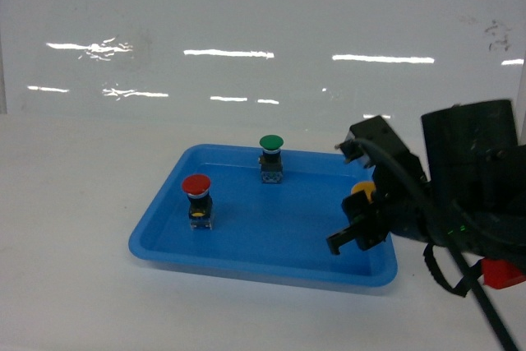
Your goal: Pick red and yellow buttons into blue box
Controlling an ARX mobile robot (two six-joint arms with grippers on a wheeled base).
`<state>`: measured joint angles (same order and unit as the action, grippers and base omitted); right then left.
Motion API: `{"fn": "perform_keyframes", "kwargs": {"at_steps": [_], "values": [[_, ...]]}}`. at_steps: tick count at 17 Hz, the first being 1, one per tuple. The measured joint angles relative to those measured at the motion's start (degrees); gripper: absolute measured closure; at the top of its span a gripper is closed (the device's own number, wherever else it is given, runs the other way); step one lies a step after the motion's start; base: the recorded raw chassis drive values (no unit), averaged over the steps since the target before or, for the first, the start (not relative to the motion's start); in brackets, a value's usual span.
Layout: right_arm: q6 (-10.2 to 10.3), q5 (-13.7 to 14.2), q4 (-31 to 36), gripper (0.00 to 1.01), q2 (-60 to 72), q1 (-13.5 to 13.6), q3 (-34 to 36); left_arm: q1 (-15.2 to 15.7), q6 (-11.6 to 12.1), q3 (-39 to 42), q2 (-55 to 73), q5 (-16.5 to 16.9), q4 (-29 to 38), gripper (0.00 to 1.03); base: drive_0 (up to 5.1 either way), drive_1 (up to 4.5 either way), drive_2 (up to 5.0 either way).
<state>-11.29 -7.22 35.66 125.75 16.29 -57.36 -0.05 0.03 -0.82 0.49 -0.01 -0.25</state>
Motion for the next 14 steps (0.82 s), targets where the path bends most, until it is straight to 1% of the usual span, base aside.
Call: {"fn": "perform_keyframes", "kwargs": {"at_steps": [3, 4, 5, 7, 10, 12, 14], "values": [[2.3, -2.8, 0.1, 0.72, -11.0, -0.7, 4.2, 0.0, 0.0, 0.0, 0.0, 0.0, 0.0, 0.05, 0.0, 0.00, 0.0], [2.8, -4.3, -0.1, 0.72, -15.7, -1.0, 6.3, 0.0, 0.0, 0.0, 0.0, 0.0, 0.0, 0.05, 0.0, 0.00, 0.0], [3.3, -5.2, -0.4, 0.72, -18.8, -1.1, 8.1, 0.0, 0.0, 0.0, 0.0, 0.0, 0.0, 0.05, 0.0, 0.00, 0.0], [4.2, -6.0, -0.9, 0.73, -24.8, -1.7, 12.2, 0.0, 0.0, 0.0, 0.0, 0.0, 0.0, 0.05, 0.0, 0.00, 0.0], [4.4, -6.0, -1.2, 0.73, -32.2, -3.1, 17.0, 0.0, 0.0, 0.0, 0.0, 0.0, 0.0, 0.05, 0.0, 0.00, 0.0], [4.4, -5.6, -1.8, 0.73, -32.8, -4.1, 18.1, 0.0, 0.0, 0.0, 0.0, 0.0, 0.0, 0.05, 0.0, 0.00, 0.0], [4.4, -5.4, -2.4, 0.73, -33.1, -4.3, 18.7, 0.0, 0.0, 0.0, 0.0, 0.0, 0.0, 0.05, 0.0, 0.00, 0.0]]}}
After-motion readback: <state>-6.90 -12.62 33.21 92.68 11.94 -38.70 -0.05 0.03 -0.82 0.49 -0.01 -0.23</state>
